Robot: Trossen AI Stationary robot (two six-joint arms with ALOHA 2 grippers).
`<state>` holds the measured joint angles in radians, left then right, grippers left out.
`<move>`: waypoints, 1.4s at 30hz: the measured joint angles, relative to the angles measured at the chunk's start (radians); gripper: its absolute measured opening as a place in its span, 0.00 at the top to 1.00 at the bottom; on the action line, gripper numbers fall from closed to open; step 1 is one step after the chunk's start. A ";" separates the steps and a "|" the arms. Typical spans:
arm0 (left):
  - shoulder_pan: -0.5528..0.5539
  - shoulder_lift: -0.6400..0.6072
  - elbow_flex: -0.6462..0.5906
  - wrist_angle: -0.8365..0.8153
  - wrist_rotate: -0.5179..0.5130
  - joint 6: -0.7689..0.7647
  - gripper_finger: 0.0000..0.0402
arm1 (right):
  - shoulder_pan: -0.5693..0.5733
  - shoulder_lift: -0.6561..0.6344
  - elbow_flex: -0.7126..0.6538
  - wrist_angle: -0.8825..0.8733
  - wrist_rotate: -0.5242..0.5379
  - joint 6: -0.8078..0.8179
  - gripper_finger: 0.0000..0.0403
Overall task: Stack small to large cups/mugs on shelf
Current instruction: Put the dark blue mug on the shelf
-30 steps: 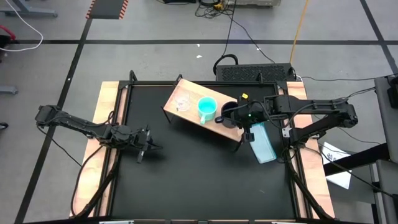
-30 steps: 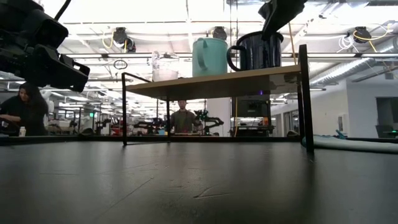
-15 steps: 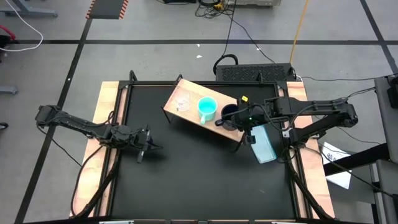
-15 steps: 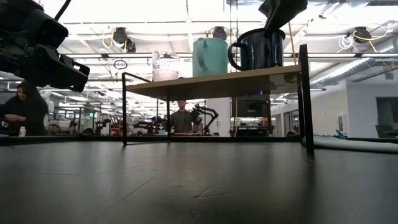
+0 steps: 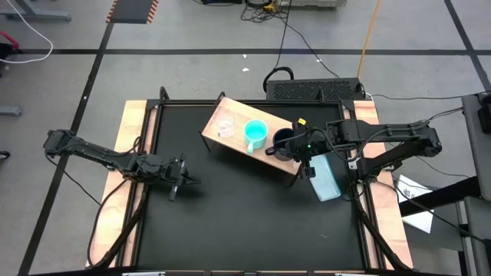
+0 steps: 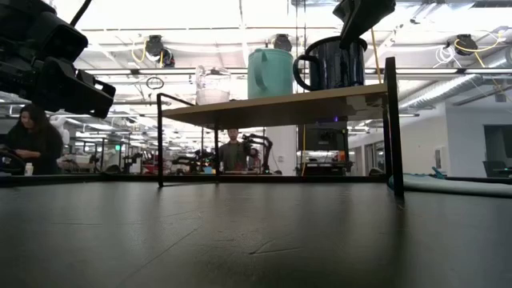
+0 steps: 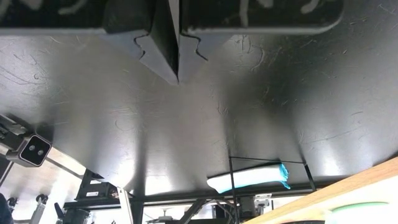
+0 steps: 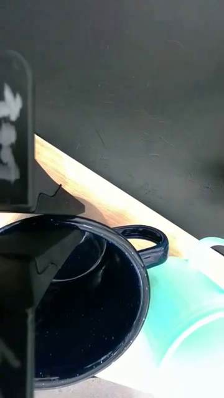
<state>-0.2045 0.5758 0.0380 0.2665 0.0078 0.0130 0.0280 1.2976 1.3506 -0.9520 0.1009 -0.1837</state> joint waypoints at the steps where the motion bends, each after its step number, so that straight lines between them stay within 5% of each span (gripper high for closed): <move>1: 0.000 0.000 0.000 0.000 0.000 0.000 0.98 | 0.000 0.000 0.000 0.000 0.000 0.000 0.97; 42: 0.000 0.000 0.000 0.000 0.000 -0.004 0.98 | 0.000 0.001 -0.002 0.027 -0.002 0.023 0.89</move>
<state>-0.2045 0.5761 0.0380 0.2665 0.0082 0.0090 0.0284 1.2987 1.3491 -0.9253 0.0994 -0.1612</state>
